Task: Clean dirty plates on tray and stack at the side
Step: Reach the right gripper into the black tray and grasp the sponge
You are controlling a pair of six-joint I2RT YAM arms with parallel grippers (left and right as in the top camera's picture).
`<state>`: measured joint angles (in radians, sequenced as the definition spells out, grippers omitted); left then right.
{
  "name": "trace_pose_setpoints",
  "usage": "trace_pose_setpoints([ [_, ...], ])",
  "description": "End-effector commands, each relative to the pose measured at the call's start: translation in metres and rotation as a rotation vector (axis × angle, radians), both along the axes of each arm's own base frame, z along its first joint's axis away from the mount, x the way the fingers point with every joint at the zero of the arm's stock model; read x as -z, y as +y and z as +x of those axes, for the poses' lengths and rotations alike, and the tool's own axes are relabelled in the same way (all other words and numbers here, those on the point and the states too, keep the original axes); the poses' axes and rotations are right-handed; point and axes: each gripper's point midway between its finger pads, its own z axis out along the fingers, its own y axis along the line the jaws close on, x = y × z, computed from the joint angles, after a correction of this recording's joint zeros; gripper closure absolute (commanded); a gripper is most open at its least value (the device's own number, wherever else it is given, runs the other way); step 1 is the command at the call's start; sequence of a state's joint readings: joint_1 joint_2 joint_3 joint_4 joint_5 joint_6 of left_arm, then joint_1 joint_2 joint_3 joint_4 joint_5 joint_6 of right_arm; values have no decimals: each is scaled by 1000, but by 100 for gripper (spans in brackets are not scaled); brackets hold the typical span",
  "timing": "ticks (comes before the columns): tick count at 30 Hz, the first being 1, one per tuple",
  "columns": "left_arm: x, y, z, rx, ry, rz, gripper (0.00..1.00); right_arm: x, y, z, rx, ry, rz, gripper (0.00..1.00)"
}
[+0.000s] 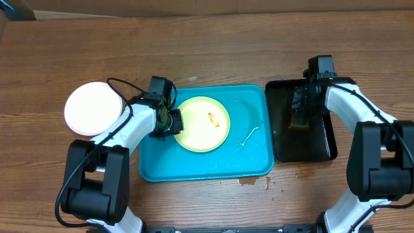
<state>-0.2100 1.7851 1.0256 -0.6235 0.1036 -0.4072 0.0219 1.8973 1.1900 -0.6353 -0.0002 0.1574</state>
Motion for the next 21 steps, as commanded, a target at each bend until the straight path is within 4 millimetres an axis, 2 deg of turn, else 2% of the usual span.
trace_pose_setpoints([
  [1,3,-3,-1,34,6,5,76,-9,2,5,-6,-37,4,28],
  [2,3,-3,-1,34,6,5,76,-9,3,5,-6,-38,7,14],
  [4,3,-3,-1,33,6,5,75,-9,2,5,-7,-37,6,11],
  [5,3,-3,-1,33,6,5,75,-9,2,5,-7,-36,6,15],
  [8,3,-3,-1,33,6,5,75,-10,3,7,-7,-44,6,57],
  [9,3,-3,-1,33,6,5,75,-10,3,8,-7,-50,6,64],
  [10,3,-3,-1,34,6,5,75,-11,3,10,-7,-56,6,70],
  [13,3,-3,-1,33,6,5,75,-11,3,12,-7,-65,6,71],
  [14,3,-3,-1,33,7,5,75,-11,3,11,-7,-59,7,69],
  [17,3,-3,-1,33,7,5,73,-7,6,-3,-14,0,28,26],
  [19,3,-3,-1,33,6,5,73,-4,9,-15,-17,50,41,21],
  [21,3,-3,-1,33,6,5,73,-1,11,-31,-18,115,54,21],
])
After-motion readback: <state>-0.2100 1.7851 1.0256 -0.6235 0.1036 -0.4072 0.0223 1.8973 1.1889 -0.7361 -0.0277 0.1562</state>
